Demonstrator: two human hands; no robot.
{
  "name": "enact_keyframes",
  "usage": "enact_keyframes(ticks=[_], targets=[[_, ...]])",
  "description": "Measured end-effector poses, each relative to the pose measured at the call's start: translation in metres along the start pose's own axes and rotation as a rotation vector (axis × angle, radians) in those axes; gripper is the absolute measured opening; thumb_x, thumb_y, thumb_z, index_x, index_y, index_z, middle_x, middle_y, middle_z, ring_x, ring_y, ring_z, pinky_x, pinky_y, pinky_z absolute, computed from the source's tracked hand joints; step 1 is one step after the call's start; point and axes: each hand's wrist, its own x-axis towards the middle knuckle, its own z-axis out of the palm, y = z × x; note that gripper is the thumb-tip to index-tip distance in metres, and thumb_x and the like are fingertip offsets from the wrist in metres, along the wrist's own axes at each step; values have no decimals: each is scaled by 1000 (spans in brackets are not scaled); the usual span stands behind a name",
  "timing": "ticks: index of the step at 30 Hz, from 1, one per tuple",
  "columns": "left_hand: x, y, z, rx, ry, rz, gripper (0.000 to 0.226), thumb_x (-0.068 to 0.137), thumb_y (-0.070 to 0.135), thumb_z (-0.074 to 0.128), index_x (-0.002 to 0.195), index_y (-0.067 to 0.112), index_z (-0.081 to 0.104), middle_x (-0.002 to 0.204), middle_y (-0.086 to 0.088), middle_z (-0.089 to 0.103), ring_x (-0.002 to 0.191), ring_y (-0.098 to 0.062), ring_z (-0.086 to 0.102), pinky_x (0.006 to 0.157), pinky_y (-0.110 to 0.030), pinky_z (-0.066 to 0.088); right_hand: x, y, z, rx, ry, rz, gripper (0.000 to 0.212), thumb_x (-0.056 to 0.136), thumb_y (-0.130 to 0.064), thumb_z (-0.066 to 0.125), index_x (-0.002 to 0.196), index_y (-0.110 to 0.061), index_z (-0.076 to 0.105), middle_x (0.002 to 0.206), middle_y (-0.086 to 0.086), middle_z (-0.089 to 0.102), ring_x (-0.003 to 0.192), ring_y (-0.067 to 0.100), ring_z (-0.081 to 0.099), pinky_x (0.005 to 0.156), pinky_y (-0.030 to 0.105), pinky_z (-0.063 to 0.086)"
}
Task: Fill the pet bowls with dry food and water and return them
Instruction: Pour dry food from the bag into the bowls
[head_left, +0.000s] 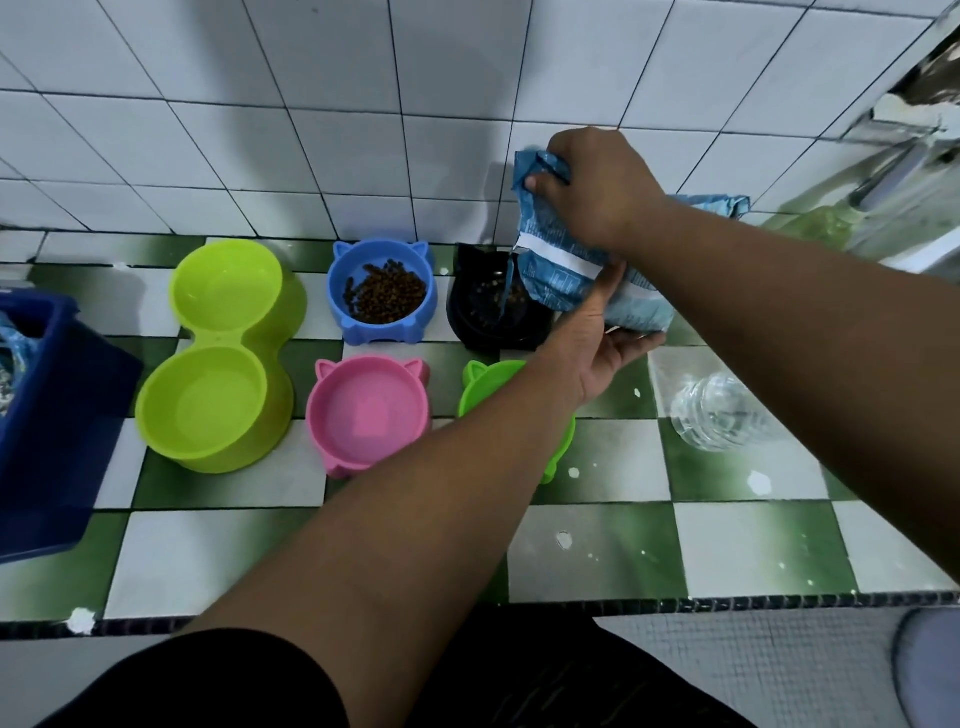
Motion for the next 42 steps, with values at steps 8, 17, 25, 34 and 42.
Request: enact_keyframes(ticks=[8,17,25,34,42], targets=[[-1,-7,5,-7,19,11,61,92,41,73,138,6,53,138,-22,59,126,-38,60,102,-55,53,-3,9,3,9,3,-5,40,96,-32,57,63,-25,35,66,-6,40,75,24,48,62,30,28],[2,-7,4,73,9,18,61,91,44,73,135,6,57,133,-21,64,121,-37,64,101,-56,53,-9,12,-4,16,60,-8,34,96,-32,55,67,-21,40,80,5,50,76,24,48,65,29,28],[3,-2,0,200,13,8,49,91,45,73,123,11,59,129,-20,64,118,-37,65,99,-54,55,-14,21,-7,105,123,60,30,96,-34,55,76,-13,47,74,2,47,73,22,45,63,29,27],[-8,-1,8,373,82,67,74,71,53,83,129,14,58,120,-12,69,111,-32,68,91,-48,60,-32,32,-19,189,194,145,24,98,-32,52,85,-12,50,82,4,51,78,19,46,65,27,28],[-28,2,10,331,97,126,86,56,54,86,129,18,59,125,-11,69,115,-31,66,69,-35,61,-56,16,-35,234,261,84,24,98,-33,51,84,-14,47,80,-1,48,77,16,43,65,28,27]])
